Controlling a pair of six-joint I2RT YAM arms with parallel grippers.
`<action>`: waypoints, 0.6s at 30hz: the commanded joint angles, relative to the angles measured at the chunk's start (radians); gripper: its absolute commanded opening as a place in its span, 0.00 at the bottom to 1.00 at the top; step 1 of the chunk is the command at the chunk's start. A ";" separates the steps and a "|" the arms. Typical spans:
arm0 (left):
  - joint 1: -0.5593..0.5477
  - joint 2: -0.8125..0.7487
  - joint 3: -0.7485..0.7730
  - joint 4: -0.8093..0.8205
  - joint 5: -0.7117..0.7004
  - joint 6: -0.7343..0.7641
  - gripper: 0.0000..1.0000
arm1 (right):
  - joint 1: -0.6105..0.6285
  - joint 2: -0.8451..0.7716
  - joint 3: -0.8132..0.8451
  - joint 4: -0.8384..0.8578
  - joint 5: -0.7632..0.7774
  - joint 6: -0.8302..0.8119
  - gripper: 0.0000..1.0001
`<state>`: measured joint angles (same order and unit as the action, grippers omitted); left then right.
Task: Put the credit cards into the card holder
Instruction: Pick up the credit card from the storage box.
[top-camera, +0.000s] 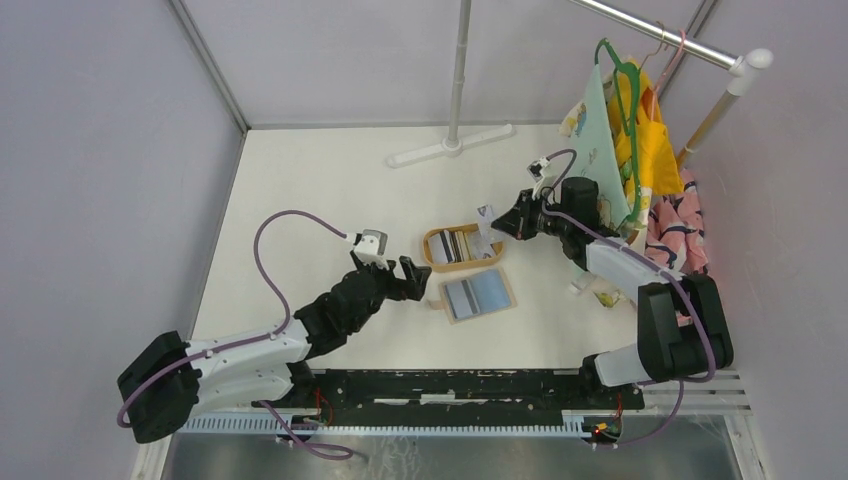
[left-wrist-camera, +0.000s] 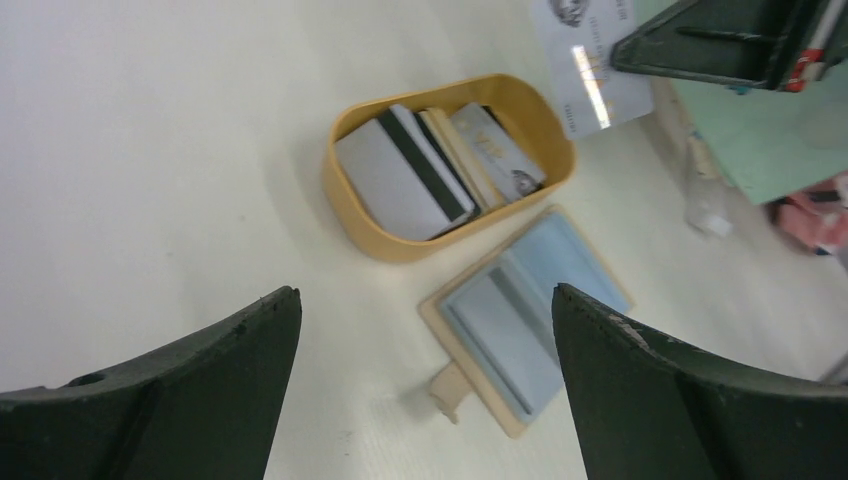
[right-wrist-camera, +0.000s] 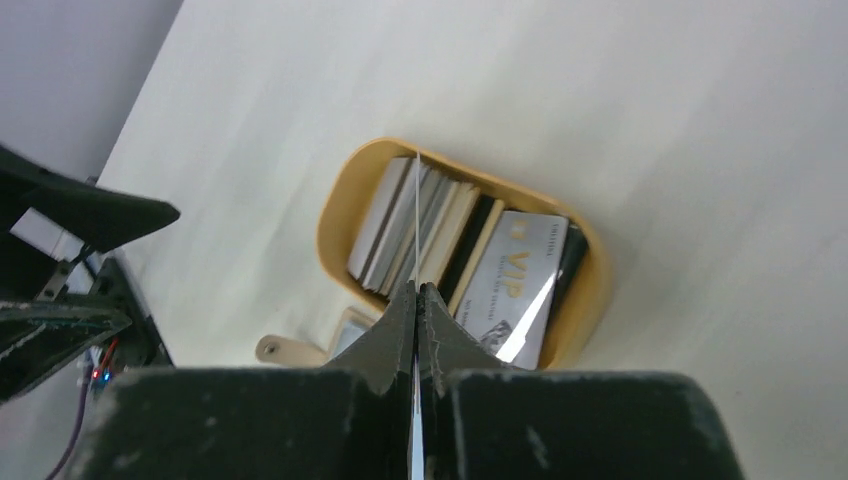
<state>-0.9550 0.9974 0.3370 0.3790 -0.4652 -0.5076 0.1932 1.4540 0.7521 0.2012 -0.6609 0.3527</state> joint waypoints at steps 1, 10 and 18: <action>0.002 -0.061 -0.015 0.116 0.211 -0.017 1.00 | 0.001 -0.089 -0.081 0.152 -0.186 -0.016 0.00; 0.029 -0.140 -0.137 0.377 0.427 -0.068 1.00 | 0.008 -0.247 -0.313 0.583 -0.373 0.178 0.00; 0.109 0.005 -0.146 0.606 0.607 -0.168 0.93 | 0.082 -0.259 -0.323 0.648 -0.434 0.198 0.00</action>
<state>-0.8883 0.9401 0.1913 0.7586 0.0036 -0.5915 0.2413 1.2118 0.4244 0.7231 -1.0286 0.5240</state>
